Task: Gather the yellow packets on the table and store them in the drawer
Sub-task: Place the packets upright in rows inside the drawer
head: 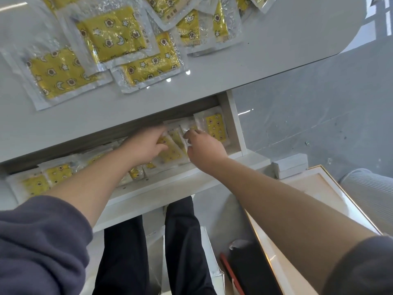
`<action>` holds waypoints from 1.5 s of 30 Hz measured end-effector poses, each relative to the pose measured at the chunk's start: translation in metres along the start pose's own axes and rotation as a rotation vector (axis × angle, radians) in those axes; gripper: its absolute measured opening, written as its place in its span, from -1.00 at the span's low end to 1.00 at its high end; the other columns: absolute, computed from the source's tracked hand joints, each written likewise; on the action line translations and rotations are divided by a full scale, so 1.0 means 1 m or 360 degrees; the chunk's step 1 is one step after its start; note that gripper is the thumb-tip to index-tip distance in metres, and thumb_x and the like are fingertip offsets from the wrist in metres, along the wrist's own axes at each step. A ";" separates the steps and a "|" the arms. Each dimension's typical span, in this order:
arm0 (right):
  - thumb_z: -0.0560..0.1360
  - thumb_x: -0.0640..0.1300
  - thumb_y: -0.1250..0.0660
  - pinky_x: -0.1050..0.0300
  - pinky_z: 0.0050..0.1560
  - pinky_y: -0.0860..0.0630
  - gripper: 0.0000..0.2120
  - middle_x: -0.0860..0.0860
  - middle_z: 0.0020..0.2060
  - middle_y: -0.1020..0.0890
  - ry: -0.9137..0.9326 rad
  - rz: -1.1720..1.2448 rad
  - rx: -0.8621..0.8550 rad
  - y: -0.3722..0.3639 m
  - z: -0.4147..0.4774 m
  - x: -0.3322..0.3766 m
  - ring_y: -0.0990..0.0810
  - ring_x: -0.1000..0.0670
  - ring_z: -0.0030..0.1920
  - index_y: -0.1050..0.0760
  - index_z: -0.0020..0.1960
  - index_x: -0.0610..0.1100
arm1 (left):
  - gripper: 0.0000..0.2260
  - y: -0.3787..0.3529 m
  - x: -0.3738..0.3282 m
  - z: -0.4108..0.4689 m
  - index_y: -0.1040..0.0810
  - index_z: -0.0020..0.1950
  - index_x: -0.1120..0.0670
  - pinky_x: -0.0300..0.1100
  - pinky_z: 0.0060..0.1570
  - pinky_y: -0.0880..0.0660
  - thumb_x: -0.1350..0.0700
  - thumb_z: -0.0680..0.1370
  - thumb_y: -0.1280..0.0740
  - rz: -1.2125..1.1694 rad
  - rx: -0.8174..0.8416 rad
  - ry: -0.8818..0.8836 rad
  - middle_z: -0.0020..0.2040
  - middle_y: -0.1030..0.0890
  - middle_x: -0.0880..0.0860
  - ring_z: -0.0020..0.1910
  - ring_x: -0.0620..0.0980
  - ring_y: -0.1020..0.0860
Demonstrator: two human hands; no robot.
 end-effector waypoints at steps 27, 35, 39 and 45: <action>0.56 -0.15 -0.21 0.08 -0.30 -0.50 -0.86 0.06 -0.01 -0.57 0.0199 0.0131 -0.0797 0.141 -0.056 0.100 -0.53 0.02 -0.19 -0.46 0.09 -0.09 | -0.89 0.154 -0.037 -0.104 -0.54 -0.02 0.06 -0.15 -0.35 -0.44 0.16 0.55 -0.22 0.0183 -0.0806 -0.0367 -0.19 -0.58 -0.02 -0.27 0.01 -0.51; 0.44 0.12 -0.42 -0.08 0.12 -0.48 -0.24 -0.12 0.31 -0.31 -0.1071 0.1182 -0.0651 0.147 -0.014 0.091 -0.42 -0.19 0.26 -0.10 0.45 -0.09 | -0.28 0.243 -0.027 -0.036 -0.28 0.38 0.14 0.12 0.18 -0.35 -0.14 0.37 -0.49 0.0599 -0.0864 0.0078 0.29 -0.39 0.19 0.26 0.22 -0.38; 0.42 0.08 -0.46 -0.19 0.20 -0.46 -0.17 -0.18 0.31 -0.32 -0.1431 0.1624 -0.0724 0.137 -0.012 0.101 -0.46 -0.24 0.22 -0.01 0.47 -0.05 | -0.35 0.249 -0.024 -0.022 -0.35 0.27 0.15 0.09 0.19 -0.32 -0.13 0.35 -0.52 0.0460 -0.0809 0.0077 0.15 -0.54 0.14 0.17 0.19 -0.50; 0.43 -0.10 -0.50 0.03 -0.13 -0.46 -0.21 -0.10 0.16 -0.50 -0.1590 0.2153 -0.0804 0.128 -0.015 0.107 -0.46 -0.10 -0.13 -0.05 0.45 -0.05 | -0.56 0.285 -0.004 -0.026 -0.52 0.10 0.15 0.10 0.19 -0.33 -0.13 0.40 -0.48 0.0347 -0.0846 0.0098 0.27 -0.39 0.17 0.27 0.20 -0.34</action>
Point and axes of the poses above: each hand's wrist, its own z-axis towards the middle knuckle, its own y-axis out of the back of the hand, x = y × z, the point moved 9 cm from there along z, towards the middle knuckle
